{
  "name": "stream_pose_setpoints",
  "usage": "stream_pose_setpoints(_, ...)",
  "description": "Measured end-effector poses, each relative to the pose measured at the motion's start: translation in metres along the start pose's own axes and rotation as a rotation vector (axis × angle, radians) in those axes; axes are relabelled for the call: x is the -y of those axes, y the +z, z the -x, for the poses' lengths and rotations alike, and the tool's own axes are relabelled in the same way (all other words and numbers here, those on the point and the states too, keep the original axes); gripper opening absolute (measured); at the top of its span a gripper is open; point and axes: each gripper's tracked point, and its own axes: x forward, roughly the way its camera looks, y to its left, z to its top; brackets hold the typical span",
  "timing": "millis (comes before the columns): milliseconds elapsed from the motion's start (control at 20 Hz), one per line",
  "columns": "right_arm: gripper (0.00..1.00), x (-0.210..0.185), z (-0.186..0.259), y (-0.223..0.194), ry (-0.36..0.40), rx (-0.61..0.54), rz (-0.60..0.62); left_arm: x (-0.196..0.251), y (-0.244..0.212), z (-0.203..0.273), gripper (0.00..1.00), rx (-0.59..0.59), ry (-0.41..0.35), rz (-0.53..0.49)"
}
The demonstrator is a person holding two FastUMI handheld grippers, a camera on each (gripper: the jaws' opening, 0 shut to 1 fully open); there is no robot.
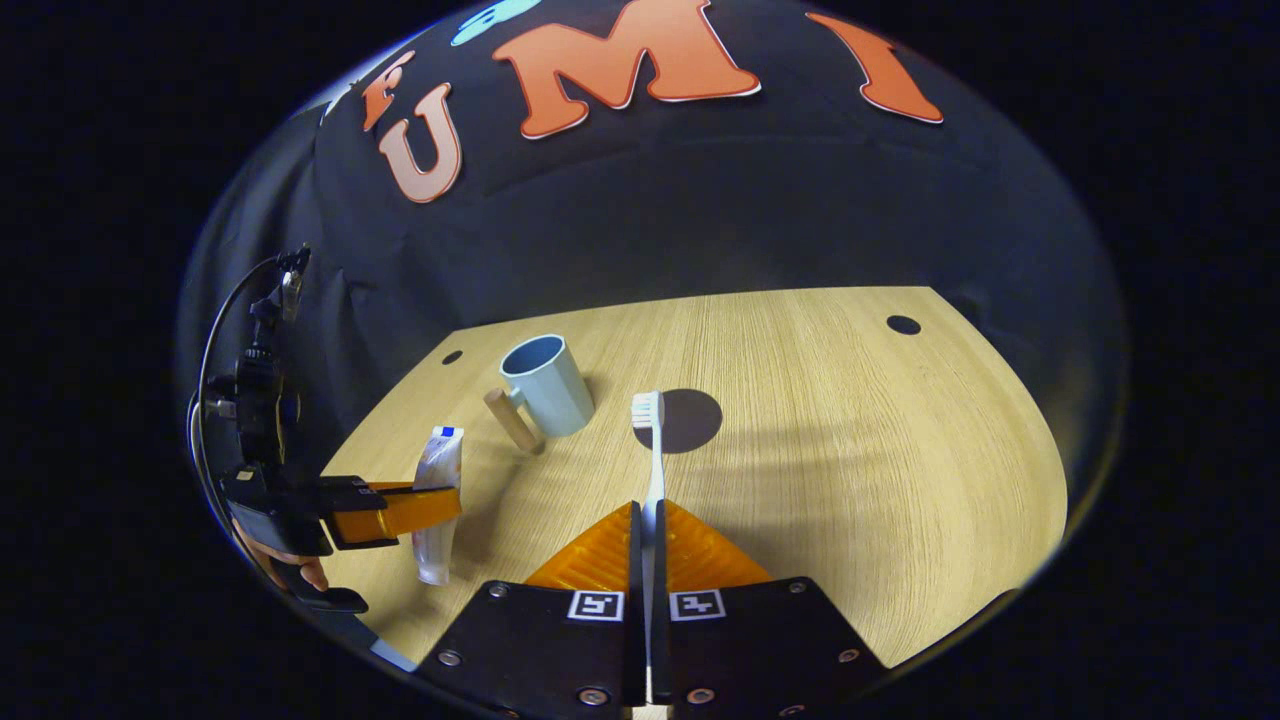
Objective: Put the toothbrush and toothpaste on the desktop into the cup, then pick up the cup and place it on the coaster on the desktop.
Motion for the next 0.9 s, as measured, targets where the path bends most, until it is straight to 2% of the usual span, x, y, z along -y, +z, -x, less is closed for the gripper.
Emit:
stream_pose_setpoints(300,0.02,-0.007,-0.003,0.020,0.000,0.110,0.029,-0.004,0.018,-0.007,0.07,0.171,0.001,-0.012)
stream_pose_setpoints(900,0.02,-0.009,-0.004,0.057,0.001,0.288,0.052,0.000,0.115,0.030,0.07,0.554,0.026,-0.058)
